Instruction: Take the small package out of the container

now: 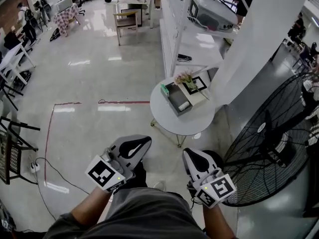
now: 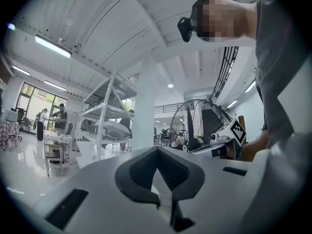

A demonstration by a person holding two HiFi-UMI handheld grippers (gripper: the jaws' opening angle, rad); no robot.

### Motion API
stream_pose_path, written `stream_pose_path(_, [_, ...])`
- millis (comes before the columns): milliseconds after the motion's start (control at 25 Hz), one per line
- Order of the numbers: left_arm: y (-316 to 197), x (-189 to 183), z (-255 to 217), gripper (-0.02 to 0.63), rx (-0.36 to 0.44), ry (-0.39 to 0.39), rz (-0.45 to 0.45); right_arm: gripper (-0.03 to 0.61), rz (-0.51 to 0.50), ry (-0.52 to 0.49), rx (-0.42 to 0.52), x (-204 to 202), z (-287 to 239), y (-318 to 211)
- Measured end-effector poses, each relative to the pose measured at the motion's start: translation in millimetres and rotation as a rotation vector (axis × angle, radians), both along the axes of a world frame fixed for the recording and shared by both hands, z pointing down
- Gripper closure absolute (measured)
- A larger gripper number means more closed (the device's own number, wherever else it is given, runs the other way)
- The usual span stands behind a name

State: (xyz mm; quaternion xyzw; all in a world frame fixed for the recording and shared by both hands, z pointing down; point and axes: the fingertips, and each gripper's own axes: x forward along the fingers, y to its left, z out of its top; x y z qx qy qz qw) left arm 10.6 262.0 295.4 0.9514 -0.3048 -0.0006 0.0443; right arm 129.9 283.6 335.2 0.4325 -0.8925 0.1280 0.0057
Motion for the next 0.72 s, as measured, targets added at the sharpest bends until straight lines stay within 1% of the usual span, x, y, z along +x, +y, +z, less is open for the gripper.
stream_pose_path(200, [-51, -4, 13, 0.6, -0.025, 0.003, 0.041, 0.554, 0.053, 0.001, -0.037, -2, 14, -45])
stream_pose_path(360, [-104, -15, 27, 0.6, -0.053, 0.003, 0.07, 0.554, 0.076, 0.0, -0.056, -16, 24, -96])
stream_pose_path(720, [-222, -56, 45, 0.6, -0.1, 0.008, 0.104, 0.554, 0.114, 0.031, -0.094, -53, 36, -208])
